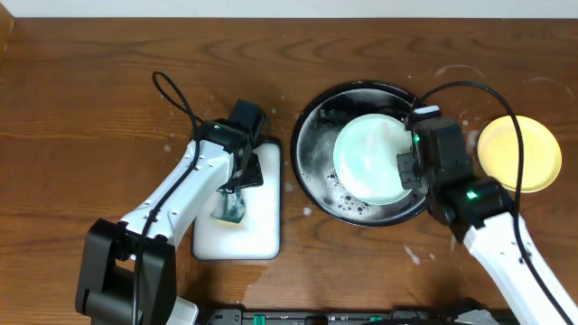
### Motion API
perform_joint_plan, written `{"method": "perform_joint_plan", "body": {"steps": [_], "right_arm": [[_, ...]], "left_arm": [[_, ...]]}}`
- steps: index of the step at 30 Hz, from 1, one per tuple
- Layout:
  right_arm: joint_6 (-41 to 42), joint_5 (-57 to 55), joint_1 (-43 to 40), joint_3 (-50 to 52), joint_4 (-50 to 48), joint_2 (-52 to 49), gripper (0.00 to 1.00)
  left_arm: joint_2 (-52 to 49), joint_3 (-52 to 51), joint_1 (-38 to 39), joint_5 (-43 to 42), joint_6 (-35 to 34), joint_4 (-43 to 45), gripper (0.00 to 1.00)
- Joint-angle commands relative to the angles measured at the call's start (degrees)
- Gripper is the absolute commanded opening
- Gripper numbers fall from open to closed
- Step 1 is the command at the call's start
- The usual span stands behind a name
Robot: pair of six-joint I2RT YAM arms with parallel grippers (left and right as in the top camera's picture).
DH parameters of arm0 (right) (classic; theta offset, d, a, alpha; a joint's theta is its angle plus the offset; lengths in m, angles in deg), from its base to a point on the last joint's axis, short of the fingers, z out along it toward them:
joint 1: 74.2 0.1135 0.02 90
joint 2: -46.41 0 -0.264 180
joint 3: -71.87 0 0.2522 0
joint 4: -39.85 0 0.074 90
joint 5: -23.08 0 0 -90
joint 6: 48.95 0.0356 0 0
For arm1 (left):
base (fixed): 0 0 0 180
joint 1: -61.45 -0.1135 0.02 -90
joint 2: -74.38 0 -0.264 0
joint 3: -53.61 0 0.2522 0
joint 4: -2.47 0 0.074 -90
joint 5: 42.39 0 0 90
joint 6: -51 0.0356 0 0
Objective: Clean dirty plates on tray and stack at the side
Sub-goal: 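Tilt the pale green plate up on edge with the right gripper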
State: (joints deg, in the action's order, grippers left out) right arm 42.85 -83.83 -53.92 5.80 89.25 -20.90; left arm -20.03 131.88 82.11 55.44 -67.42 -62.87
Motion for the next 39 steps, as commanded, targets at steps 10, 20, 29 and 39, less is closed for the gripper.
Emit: {"method": "perform_joint_plan", "body": {"steps": [10,20,29,39], "right_arm": [[-8.7,-24.5,12.3,-0.3,-4.8,1.4,0.01],[-13.3,-41.9,23.1,-0.3,-5.1,1.4,0.01],[-16.0,-49.0,28.2,-0.3,-5.1,1.4,0.01],[-16.2,-49.3,30.6,-0.3,-5.1,1.4,0.01]], "left_arm": [[0.0,-0.2,-0.2,0.1,0.3,-0.2,0.81],[0.0,-0.2,-0.2,0.1,0.3,-0.2,0.81],[0.0,-0.2,-0.2,0.1,0.3,-0.2,0.81],[0.0,-0.2,-0.2,0.1,0.3,-0.2,0.81]]}}
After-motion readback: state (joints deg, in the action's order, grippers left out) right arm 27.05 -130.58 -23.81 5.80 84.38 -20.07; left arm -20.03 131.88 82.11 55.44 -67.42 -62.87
